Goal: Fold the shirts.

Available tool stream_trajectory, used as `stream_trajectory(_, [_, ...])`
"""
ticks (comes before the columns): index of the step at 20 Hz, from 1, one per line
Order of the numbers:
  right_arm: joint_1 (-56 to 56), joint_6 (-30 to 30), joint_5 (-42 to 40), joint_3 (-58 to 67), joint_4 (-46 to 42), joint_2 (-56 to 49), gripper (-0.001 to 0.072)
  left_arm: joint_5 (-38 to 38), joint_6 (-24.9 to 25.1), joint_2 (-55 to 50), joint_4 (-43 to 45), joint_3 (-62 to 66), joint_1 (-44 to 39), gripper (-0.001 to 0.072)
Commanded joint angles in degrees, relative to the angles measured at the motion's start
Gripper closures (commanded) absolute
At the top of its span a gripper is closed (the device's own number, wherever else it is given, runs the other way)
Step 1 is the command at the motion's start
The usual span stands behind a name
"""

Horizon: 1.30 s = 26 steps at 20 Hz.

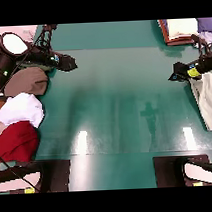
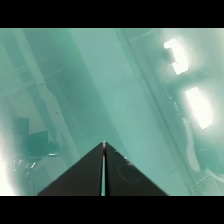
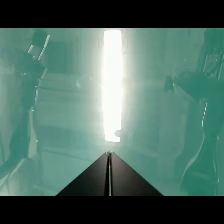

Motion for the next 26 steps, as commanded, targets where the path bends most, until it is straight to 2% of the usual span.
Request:
stream_trajectory(1, [0.0,0.0,-0.7,0.1,0.0,0.0,0.069,0.0,0.0,0.0,0.0,0.0,0.0,0.0683])
stream_trajectory(15, [0.0,0.0,-0.6,0.0,0.0,0.0,0.069,0.1,0.0,0.0,0.0,0.0,0.0,0.0683])
stream_trajectory(17, [0.0,0.0,-0.6,0.0,0.0,0.0,0.069,5.8,0.1,0.0,2.7,0.0,0.0,0.0673])
stream_trajectory(18, [0.0,0.0,-0.6,0.1,0.0,0.0,0.069,8.8,0.1,0.0,7.1,0.0,0.0,0.0434])
stream_trajectory(19, [0.0,0.0,-0.7,0.0,0.0,0.0,0.069,12.3,-0.9,-0.2,13.3,0.0,0.1,0.0104])
stream_trajectory(22, [0.0,0.0,-0.5,0.1,0.0,0.0,0.069,19.8,-12.1,-1.8,31.1,0.0,2.8,0.0095])
stream_trajectory(23, [0.0,0.0,-0.5,0.0,0.1,0.0,0.069,21.4,-14.3,-3.3,33.2,0.1,5.0,0.0095])
stream_trajectory(26, [0.0,0.0,-0.6,0.0,0.0,0.0,0.069,26.4,-16.2,-8.9,33.1,0.1,11.6,0.0095])
